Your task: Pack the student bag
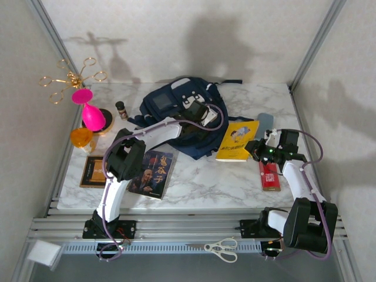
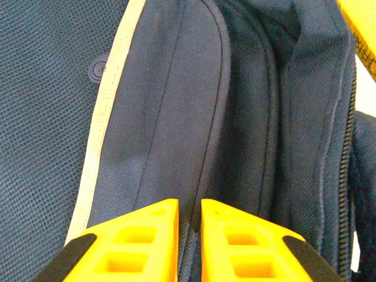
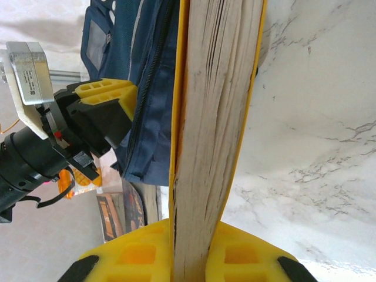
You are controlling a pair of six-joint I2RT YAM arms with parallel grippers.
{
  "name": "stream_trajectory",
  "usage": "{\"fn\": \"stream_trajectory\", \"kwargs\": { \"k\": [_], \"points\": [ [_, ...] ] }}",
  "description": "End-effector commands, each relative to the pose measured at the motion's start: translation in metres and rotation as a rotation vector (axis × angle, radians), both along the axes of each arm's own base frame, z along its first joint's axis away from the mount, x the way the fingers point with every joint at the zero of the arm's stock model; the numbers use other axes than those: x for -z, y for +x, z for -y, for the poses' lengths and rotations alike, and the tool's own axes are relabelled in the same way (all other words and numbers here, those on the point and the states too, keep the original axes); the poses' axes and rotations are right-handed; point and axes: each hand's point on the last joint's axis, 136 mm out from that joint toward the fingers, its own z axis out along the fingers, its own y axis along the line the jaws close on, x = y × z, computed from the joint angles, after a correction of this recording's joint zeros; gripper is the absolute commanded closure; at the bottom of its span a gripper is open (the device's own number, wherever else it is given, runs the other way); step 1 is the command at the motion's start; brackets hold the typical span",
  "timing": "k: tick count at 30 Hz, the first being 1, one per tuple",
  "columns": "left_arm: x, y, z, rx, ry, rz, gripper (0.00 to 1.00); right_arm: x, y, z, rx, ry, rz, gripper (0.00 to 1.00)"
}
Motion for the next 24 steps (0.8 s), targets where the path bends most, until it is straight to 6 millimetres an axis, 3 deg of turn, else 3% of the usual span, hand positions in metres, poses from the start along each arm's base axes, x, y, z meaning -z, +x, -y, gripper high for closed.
{"fn": "stream_trajectory", "kwargs": {
  "k": [1, 5, 10, 13, 20, 22, 24],
  "points": [
    [-0.011, 0.015, -0.013, -0.038, 0.031, 0.037, 0.89, -0.023, 0.008, -0.004, -0.03, 0.012, 0.086, 1.0],
    [-0.03, 0.017, -0.015, -0.049, 0.027, 0.065, 1.0, -0.027, 0.008, -0.004, -0.026, 0.008, 0.096, 1.0],
    [-0.064, 0.018, -0.016, -0.073, -0.015, 0.103, 1.0, -0.035, 0.007, -0.005, -0.033, 0.005, 0.106, 1.0],
    [-0.075, 0.016, -0.019, -0.074, -0.018, 0.109, 1.0, -0.042, 0.007, -0.005, -0.042, 0.004, 0.122, 1.0],
    [-0.08, 0.004, -0.02, -0.054, -0.027, 0.084, 1.0, -0.044, 0.008, -0.006, -0.05, 0.005, 0.123, 1.0],
    [-0.071, -0.011, -0.011, -0.006, -0.046, 0.032, 1.0, -0.046, 0.007, -0.006, -0.051, 0.004, 0.129, 1.0],
    [-0.062, -0.025, 0.0, 0.033, -0.063, -0.012, 0.83, -0.047, 0.007, -0.006, -0.05, 0.0, 0.131, 1.0]
  ]
}}
